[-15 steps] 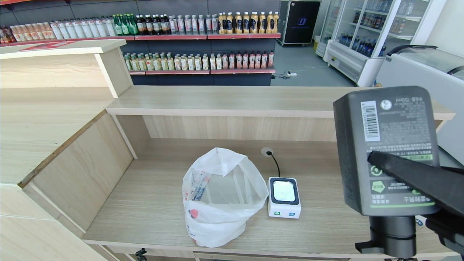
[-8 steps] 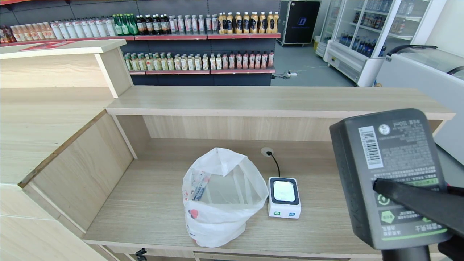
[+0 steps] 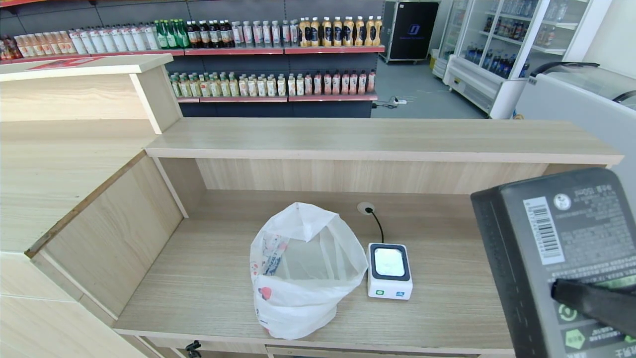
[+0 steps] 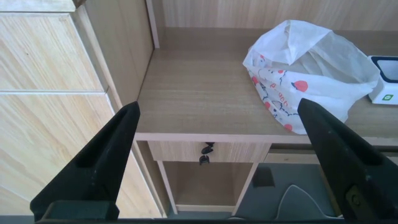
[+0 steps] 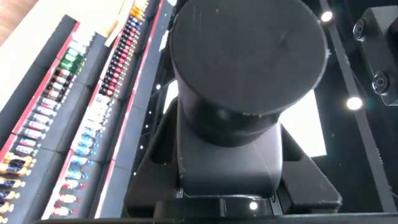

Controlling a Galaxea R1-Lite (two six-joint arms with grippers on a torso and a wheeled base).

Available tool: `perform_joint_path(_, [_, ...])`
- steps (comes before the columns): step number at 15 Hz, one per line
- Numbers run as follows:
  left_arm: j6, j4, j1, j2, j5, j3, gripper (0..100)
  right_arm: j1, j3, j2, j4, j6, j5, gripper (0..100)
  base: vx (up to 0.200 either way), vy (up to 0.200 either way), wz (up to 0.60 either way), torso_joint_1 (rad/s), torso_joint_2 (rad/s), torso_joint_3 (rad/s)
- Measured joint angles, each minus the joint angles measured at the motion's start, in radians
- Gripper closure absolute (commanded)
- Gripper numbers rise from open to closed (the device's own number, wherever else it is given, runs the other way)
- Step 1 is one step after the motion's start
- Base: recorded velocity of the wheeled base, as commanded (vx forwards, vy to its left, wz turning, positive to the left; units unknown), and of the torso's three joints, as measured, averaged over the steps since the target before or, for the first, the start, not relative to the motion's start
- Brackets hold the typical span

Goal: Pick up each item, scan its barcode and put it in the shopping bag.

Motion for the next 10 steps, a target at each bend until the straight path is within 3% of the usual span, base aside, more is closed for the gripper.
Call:
perform_joint_path(5, [0.000, 0.000, 0.000, 0.000, 0.000, 0.000, 0, -0.033, -0.010, -0.004, 0.014, 0.134, -0.031, 100, 0.000, 0.000, 0.00, 0.000, 0.00, 0.000])
perform_joint_path(9, [0.000, 0.000, 0.000, 0.000, 0.000, 0.000, 0, -0.247, -0.011, -0.026, 0.207, 0.745, -0.229, 100, 0.000, 0.000, 0.00, 0.000, 0.00, 0.000])
perform_joint_path(10, [0.000, 0.000, 0.000, 0.000, 0.000, 0.000, 0, -0.313, -0.011, -0.036, 0.234, 0.970, -0.247, 100, 0.000, 0.000, 0.00, 0.000, 0.00, 0.000])
